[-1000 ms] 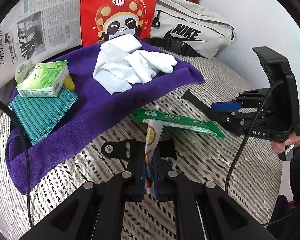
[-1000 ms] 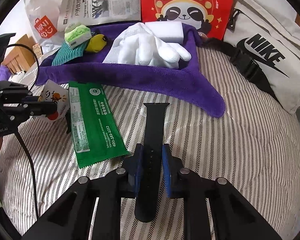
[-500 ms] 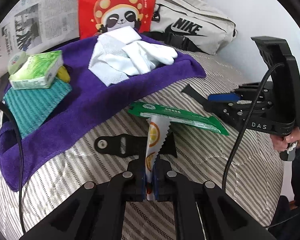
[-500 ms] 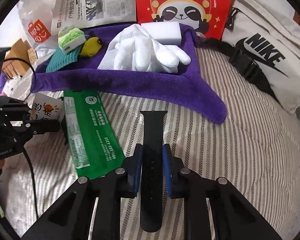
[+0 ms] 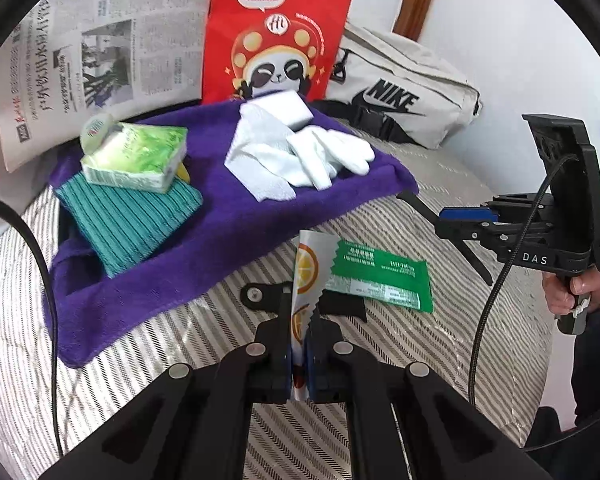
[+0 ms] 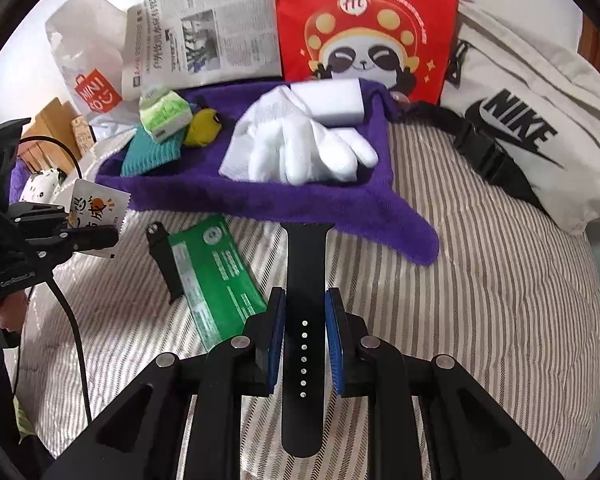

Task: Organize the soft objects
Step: 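Carry the sachet and black strap over the purple towel with both grippers, then release the strap on the gloves while the left gripper drops the sachet beside them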

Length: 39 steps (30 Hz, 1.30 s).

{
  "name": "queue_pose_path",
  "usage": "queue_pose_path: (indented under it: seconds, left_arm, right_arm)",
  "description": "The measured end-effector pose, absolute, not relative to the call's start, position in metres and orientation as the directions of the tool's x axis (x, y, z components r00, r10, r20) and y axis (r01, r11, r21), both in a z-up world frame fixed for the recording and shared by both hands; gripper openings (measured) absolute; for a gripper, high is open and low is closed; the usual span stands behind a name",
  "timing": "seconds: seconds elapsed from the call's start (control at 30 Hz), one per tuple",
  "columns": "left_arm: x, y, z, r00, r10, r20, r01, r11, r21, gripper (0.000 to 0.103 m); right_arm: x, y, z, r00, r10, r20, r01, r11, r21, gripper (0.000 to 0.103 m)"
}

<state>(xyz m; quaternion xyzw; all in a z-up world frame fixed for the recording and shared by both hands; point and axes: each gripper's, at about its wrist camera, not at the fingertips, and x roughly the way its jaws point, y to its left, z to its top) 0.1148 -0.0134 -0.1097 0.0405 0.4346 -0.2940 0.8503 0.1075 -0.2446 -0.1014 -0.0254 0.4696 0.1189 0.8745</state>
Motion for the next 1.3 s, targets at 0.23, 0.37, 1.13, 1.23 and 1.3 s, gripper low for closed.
queue_pose_path:
  seconds: [0.23,0.37,1.13,1.23,1.3]
  left_arm:
    - [0.125,-0.006,-0.090,0.486,-0.461,-0.743,0.515,0.838,-0.182,0.005]
    - [0.134,-0.001,-0.081,0.505,-0.452,-0.735,0.501,0.847,-0.177,0.005]
    - [0.232,-0.022,-0.084,0.483,-0.415,-0.771,0.458,0.870,-0.182,0.005]
    - [0.243,-0.028,-0.095,0.470,-0.395,-0.789,0.444,0.878,-0.176,0.005]
    - [0.251,-0.032,-0.104,0.459,-0.374,-0.806,0.428,0.888,-0.168,0.005]
  right_arm:
    - [0.123,-0.238,-0.084,0.553,0.217,-0.805,-0.250,0.964,0.088,0.020]
    - [0.139,-0.234,-0.072,0.570,0.234,-0.788,-0.265,0.960,0.094,0.020]
    - [0.264,-0.228,-0.074,0.578,0.221,-0.786,-0.296,0.954,0.050,0.020]
    - [0.274,-0.228,-0.089,0.555,0.219,-0.802,-0.299,0.953,0.052,0.020]
    - [0.279,-0.228,-0.098,0.541,0.218,-0.812,-0.301,0.952,0.055,0.020]
